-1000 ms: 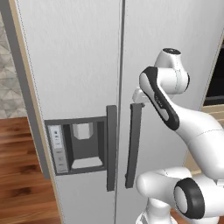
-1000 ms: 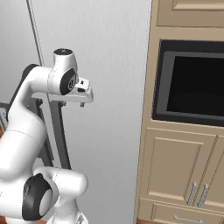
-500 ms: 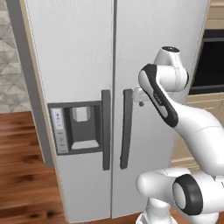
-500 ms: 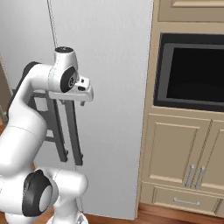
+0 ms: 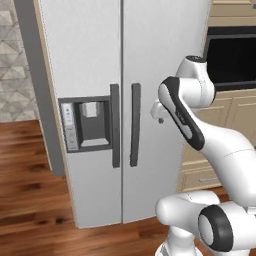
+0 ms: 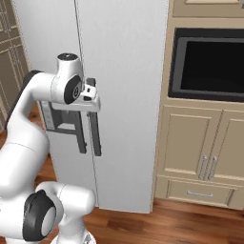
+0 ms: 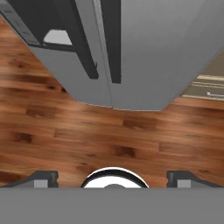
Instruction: Retrieve the sausage and cheese from the fridge and place them on the cutting board on the counter.
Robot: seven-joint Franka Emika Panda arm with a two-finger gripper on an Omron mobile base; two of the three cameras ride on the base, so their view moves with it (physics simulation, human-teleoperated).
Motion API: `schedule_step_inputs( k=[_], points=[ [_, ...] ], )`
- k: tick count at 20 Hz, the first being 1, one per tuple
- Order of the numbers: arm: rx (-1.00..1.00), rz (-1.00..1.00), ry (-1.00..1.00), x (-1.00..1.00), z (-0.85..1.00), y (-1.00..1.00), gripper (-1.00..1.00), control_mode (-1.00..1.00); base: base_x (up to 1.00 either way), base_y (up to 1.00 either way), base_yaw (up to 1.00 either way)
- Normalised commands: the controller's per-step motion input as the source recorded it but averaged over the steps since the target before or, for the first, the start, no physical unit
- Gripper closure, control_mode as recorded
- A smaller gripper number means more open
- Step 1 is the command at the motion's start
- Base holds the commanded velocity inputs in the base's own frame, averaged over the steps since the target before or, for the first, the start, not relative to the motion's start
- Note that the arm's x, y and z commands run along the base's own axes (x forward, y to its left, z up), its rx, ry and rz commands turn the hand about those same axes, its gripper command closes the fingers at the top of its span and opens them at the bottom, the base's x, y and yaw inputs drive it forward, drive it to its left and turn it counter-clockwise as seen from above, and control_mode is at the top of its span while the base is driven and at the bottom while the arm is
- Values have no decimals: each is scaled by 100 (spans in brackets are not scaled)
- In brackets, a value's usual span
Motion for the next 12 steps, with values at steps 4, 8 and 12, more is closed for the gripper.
schedule_step_inputs(
  k=[4, 8, 12],
  points=[
    [0, 0, 0, 0, 0, 0, -100, 100, -26, 49, -5],
    [0, 0, 0, 0, 0, 0, -100, 100, 2, 36, -1],
    [0, 0, 0, 0, 0, 0, -100, 100, 17, 23, 0]
  ],
)
